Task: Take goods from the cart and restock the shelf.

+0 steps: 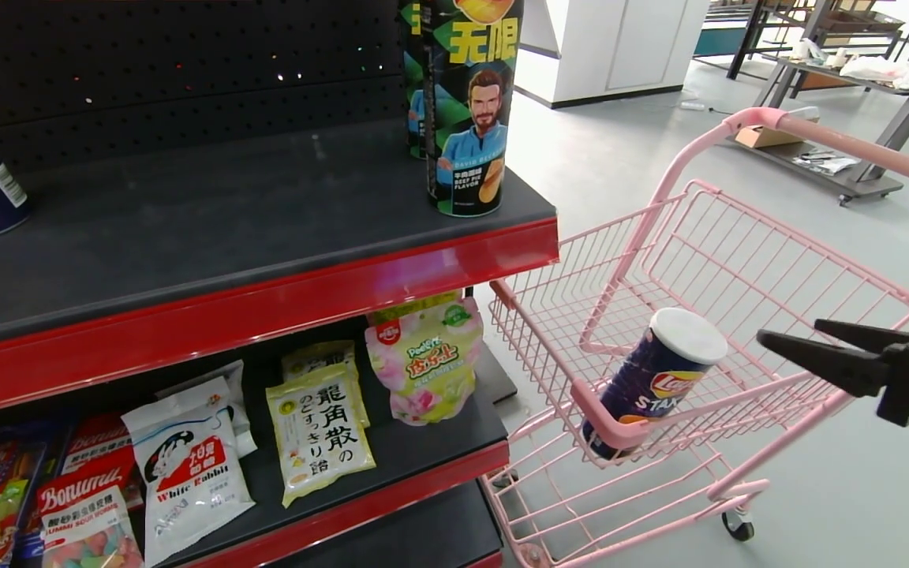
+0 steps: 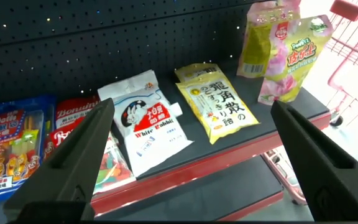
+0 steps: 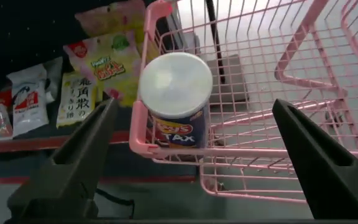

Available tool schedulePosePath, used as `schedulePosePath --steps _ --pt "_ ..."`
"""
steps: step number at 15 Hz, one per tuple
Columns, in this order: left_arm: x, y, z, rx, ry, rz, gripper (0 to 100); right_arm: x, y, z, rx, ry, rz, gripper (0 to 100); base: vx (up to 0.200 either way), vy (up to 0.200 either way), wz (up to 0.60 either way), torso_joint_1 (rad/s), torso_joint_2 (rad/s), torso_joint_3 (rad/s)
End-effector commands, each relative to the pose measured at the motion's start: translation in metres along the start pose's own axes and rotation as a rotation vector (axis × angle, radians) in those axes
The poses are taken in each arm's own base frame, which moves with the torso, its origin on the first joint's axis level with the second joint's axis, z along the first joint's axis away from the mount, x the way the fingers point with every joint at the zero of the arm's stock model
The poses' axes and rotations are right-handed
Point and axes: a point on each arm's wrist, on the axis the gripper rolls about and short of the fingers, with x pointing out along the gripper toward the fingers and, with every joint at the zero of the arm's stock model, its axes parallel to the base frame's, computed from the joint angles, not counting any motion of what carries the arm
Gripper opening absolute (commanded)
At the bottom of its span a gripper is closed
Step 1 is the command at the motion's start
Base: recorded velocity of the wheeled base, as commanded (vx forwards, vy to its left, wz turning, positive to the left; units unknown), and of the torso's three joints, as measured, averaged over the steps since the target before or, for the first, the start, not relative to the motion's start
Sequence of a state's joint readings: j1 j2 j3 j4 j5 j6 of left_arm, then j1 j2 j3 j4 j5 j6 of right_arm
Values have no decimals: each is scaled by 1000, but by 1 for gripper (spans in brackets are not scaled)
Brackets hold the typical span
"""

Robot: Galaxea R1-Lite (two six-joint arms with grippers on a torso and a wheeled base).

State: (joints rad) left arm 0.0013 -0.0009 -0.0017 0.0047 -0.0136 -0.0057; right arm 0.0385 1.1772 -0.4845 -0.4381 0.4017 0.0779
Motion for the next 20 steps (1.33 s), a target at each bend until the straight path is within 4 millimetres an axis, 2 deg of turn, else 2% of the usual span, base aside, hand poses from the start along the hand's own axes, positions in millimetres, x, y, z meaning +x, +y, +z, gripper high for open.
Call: schedulePosePath --steps 1,3,7,10,14,20 --pt "0 0 0 0 1 0 100 27 -7 -18 35 125 34 100 0 0 0 0 0 0" --pt "0 0 0 0 1 0 100 31 -3 -23 32 153 72 100 0 0 0 0 0 0" --pt "0 0 0 0 1 0 100 46 -9 -32 56 217 67 100 0 0 0 0 0 0" --pt "0 0 0 0 1 0 100 67 -14 -39 40 221 75 100 0 0 0 0 0 0" --pt "0 0 0 0 1 0 100 90 -9 -48 22 251 78 100 0 0 0 0 0 0" --pt "0 0 0 0 1 2 100 126 -22 -66 12 219 12 100 0 0 0 0 0 0"
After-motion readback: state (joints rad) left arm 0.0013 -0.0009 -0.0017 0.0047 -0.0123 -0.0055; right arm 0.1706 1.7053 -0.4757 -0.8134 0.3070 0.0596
